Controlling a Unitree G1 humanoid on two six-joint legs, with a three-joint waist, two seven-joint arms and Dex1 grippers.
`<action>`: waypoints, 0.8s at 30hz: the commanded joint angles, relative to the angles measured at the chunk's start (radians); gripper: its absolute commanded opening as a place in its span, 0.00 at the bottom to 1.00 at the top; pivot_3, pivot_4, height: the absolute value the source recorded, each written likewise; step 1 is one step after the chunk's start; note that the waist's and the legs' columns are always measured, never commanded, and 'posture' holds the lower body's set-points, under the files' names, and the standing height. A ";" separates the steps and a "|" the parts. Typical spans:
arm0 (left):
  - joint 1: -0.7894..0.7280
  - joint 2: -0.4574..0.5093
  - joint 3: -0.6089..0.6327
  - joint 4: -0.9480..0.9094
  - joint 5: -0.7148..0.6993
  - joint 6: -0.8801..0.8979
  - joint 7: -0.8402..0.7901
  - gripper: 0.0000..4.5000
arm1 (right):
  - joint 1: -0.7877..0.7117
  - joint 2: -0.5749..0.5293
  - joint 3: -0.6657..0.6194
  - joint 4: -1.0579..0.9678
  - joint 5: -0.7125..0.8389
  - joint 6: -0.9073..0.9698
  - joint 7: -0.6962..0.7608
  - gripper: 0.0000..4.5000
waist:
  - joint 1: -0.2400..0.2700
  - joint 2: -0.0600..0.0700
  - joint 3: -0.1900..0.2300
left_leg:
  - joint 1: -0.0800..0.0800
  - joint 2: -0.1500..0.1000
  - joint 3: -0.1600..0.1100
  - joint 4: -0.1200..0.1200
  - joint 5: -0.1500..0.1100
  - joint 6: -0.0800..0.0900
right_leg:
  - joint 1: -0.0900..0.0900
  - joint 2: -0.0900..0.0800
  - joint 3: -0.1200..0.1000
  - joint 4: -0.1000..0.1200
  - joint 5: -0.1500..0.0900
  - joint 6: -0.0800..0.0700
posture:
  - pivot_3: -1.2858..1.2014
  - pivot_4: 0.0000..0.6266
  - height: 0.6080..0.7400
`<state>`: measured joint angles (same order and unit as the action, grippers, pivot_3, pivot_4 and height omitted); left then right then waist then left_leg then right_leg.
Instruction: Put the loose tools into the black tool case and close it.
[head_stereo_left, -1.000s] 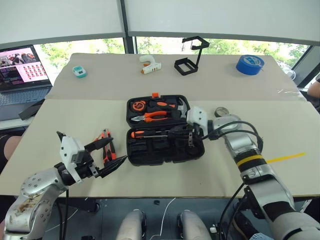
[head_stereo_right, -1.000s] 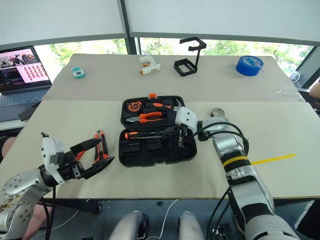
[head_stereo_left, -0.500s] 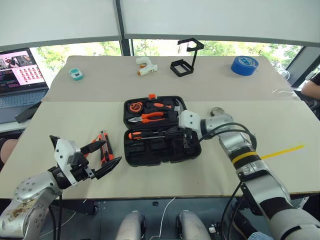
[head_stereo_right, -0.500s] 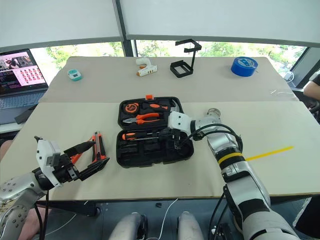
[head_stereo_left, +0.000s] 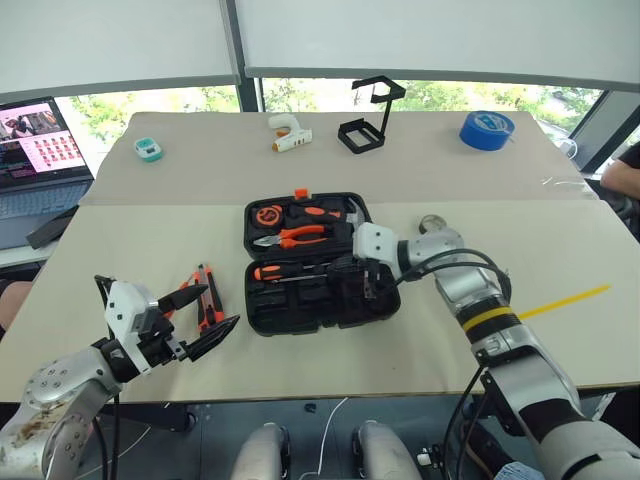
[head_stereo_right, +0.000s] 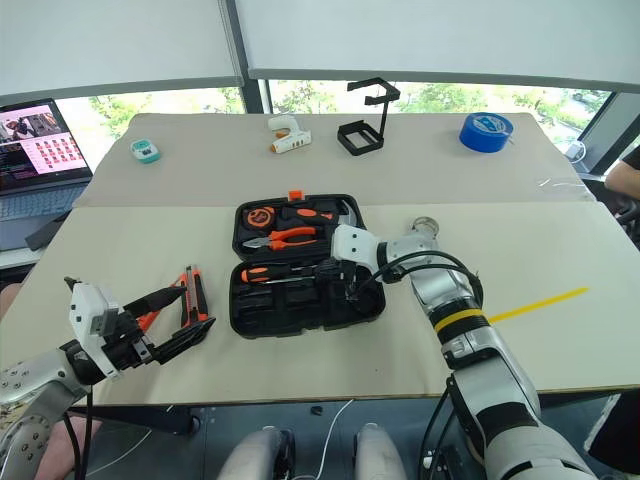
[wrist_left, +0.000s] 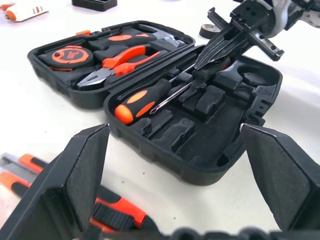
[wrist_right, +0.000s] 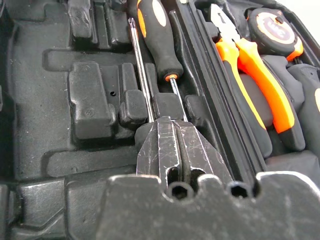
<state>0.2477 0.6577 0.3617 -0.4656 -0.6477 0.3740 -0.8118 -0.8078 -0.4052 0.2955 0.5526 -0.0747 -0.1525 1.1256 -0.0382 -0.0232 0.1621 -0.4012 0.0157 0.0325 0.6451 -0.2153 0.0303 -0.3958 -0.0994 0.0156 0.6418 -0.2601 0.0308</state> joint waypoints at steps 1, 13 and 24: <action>-0.002 -0.010 0.020 -0.008 0.002 -0.027 0.001 1.00 | 0.010 0.002 -0.010 0.019 0.011 -0.051 -0.009 0.00 | 0.000 0.000 0.000 | 0.000 0.000 0.000 0.000 0.000 0.000 | 0.000 -0.001 0.000 0.000 0.000 0.000 | 0.52 0.24 1.00; -0.031 -0.015 0.007 0.004 0.014 -0.024 -0.005 1.00 | -0.009 0.058 0.081 0.097 -0.048 -0.003 0.001 0.00 | -0.007 0.000 0.000 | -0.004 0.000 0.001 0.000 0.001 -0.001 | -0.006 0.003 0.001 0.003 0.000 0.000 | 0.52 0.24 1.00; -0.038 -0.015 -0.014 -0.003 0.025 -0.014 0.002 1.00 | -0.047 0.096 0.119 0.124 -0.097 0.122 -0.017 0.00 | -0.008 -0.004 -0.004 | 0.016 0.003 0.000 -0.003 -0.004 -0.009 | 0.009 0.002 0.000 0.003 0.000 -0.005 | 0.52 0.24 1.00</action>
<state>0.2131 0.6411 0.3447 -0.4493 -0.6257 0.3722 -0.8119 -0.8964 -0.3198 0.3768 0.6494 -0.1388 -0.0824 1.1009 -0.0464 -0.0275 0.1581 -0.3852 0.0188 0.0326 0.6423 -0.2195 0.0215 -0.3874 -0.0973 0.0159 0.6450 -0.2605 0.0263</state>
